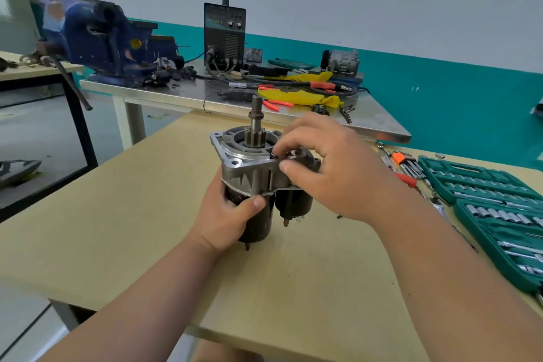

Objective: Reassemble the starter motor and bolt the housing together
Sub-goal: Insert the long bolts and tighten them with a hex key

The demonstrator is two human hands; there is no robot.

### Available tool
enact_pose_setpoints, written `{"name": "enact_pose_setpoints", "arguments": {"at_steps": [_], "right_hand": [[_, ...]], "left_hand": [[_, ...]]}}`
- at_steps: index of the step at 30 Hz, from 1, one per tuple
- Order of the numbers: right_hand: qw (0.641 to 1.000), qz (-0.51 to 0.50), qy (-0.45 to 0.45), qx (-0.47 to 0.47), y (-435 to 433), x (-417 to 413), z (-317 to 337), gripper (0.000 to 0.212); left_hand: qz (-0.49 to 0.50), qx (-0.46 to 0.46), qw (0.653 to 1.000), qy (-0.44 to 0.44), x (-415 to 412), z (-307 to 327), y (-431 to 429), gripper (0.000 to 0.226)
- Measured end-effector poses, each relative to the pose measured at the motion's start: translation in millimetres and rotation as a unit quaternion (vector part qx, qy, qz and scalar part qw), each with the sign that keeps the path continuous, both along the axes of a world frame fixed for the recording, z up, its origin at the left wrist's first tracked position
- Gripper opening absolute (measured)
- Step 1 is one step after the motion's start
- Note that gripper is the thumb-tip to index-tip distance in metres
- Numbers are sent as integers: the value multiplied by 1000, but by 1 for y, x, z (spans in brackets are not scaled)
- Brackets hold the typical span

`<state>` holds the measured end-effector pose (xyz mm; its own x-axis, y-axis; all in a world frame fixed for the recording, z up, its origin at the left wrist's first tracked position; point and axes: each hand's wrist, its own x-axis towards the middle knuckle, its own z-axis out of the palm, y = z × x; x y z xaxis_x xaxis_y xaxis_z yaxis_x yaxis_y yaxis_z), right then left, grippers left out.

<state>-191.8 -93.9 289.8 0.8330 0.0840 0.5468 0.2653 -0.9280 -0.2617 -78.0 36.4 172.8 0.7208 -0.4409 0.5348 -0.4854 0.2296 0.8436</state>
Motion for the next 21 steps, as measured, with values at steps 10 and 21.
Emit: {"name": "enact_pose_setpoints", "arguments": {"at_steps": [10,21], "right_hand": [[999,-11,-46,12,3,2,-13,14],[998,-3,-62,-17,-2,2,-16,13]], "left_hand": [[-6,3,1000,-4,1,-1,0,109],[1,4,1000,-17,2,-4,-2,77]]}}
